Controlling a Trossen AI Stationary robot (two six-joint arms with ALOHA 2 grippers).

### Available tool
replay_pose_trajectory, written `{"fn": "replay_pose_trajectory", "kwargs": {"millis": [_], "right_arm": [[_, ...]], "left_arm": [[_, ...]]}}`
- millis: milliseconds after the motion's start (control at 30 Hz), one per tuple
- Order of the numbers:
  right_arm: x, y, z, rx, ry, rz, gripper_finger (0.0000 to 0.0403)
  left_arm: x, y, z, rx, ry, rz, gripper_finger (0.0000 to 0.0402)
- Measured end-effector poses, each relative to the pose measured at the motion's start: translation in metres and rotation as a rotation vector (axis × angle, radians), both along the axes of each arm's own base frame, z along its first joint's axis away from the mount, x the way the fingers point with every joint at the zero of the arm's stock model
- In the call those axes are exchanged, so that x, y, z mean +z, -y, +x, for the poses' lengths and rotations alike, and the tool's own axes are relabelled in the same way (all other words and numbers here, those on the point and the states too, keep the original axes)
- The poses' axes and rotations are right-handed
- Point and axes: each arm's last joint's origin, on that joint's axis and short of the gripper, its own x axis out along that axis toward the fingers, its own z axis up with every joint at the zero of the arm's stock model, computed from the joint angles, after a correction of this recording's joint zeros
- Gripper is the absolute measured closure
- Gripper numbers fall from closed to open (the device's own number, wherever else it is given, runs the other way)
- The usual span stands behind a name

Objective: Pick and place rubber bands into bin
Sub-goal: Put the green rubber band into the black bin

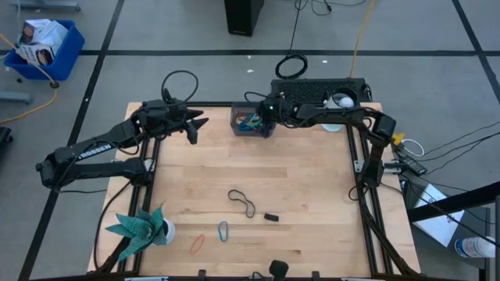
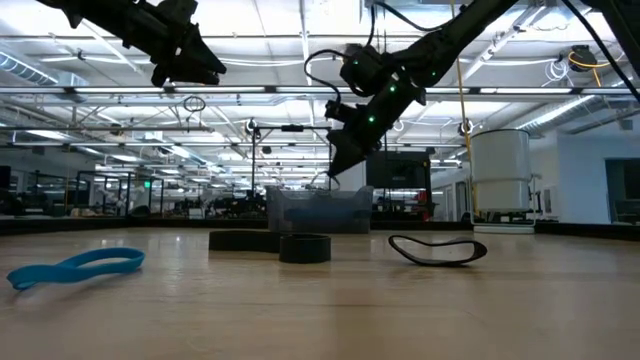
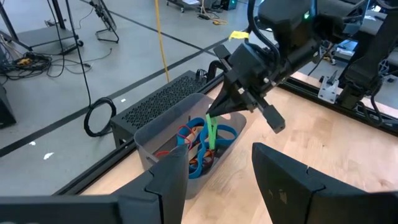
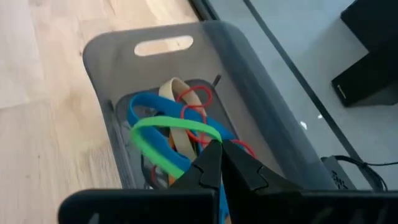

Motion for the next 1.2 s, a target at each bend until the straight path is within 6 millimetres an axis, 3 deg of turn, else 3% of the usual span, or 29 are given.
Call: {"fn": "replay_pose_trajectory", "kwargs": {"millis": [533, 800, 967, 1200], "right_arm": [[-0.029, -0.001, -0.018, -0.032, -0.086, 0.055, 0.0403], [-0.034, -0.003, -0.02, -0.011, -0.109, 0.044, 0.0391], [-0.031, -0.002, -0.017, -0.007, -0.067, 0.024, 0.0362], [-0.024, -0.005, -0.011, 0.023, 0.003, 0.005, 0.0279]], "left_arm": [[0.0, 0.0, 0.0, 0.0, 0.0, 0.0, 0.0217], [0.0, 0.0, 0.0, 0.001, 0.0, 0.0, 0.0217], [0.0, 0.0, 0.0, 0.001, 0.001, -0.001, 0.0217], [0.0, 0.0, 0.0, 0.001, 0.001, -0.002, 0.0217]]}}
